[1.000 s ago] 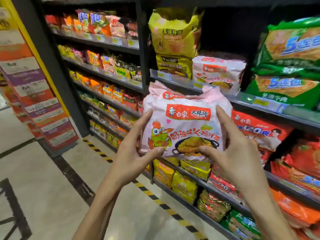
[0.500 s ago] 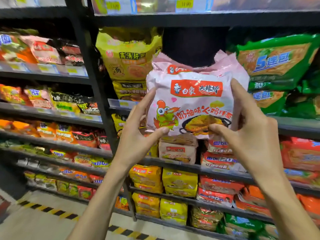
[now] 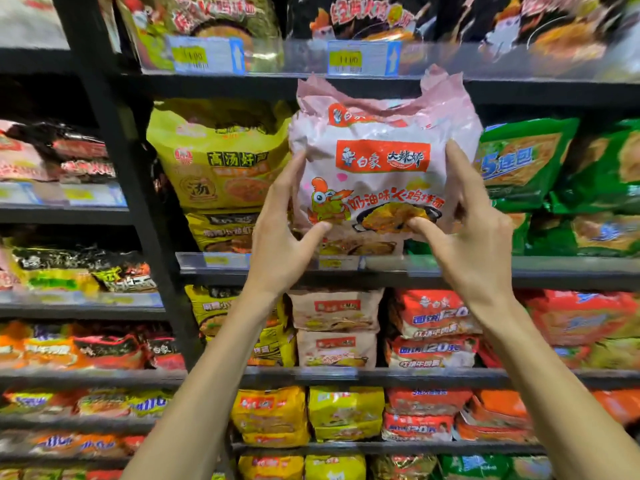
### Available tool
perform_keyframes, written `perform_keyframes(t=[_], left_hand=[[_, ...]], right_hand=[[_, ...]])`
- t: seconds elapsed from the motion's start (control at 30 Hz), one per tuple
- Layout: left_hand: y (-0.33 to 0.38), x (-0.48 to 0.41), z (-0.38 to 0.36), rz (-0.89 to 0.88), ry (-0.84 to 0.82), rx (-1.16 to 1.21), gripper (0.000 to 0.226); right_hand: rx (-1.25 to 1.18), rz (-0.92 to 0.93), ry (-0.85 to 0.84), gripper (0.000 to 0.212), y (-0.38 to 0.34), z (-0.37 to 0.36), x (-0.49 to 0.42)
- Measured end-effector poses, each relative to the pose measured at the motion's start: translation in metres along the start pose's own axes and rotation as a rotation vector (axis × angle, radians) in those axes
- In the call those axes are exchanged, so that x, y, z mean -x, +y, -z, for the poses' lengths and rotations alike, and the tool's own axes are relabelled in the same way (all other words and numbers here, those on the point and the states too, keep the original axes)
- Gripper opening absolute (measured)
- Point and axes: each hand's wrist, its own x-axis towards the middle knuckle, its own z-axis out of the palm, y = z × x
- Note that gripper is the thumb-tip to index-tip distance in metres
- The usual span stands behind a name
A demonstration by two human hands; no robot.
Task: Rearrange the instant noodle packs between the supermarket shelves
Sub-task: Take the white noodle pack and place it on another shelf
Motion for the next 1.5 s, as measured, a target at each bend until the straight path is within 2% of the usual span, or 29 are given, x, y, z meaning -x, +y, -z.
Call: perform_keyframes(t=[0.4, 0.57, 0.7, 0.83, 1.13, 1.33, 1.5], left_hand=[[-0.044, -0.015, -0.020, -0.033, 0.122, -0.064, 0.097], [-0.057, -0.024, -0.031, -0.009, 0.178, -0.088, 0.097], [-0.063, -0.030, -0.041, -0.025, 0.186, -0.090, 0.096], [-0.067, -0.032, -0.051, -0.039, 0.193, -0.102, 0.096], [-0.073, -0.043, -0.061, -0.049, 0.199, -0.131, 0.097], [-0.075, -0.043, -0.060, -0.047, 0.118, -0.135, 0.089], [-0.074, -0.043, -0.064, -0.020, 0.137, -0.124, 0.086]], right_hand=[[0.006, 0.096, 0.142, 0.089, 0.042, -0.059, -0.007], [-0.069, 0.102, 0.194, 0.071, 0.051, -0.079, -0.011], [-0.045, 0.091, 0.206, 0.084, 0.063, -0.085, -0.015], [-0.048, 0.023, 0.208, 0.092, 0.072, -0.095, -0.017], [-0.091, 0.014, 0.199, 0.097, 0.087, -0.107, -0.027], [-0.112, -0.025, 0.103, 0.086, 0.090, -0.107, -0.035], [-0.133, -0.026, 0.092, 0.083, 0.094, -0.103, -0.041]])
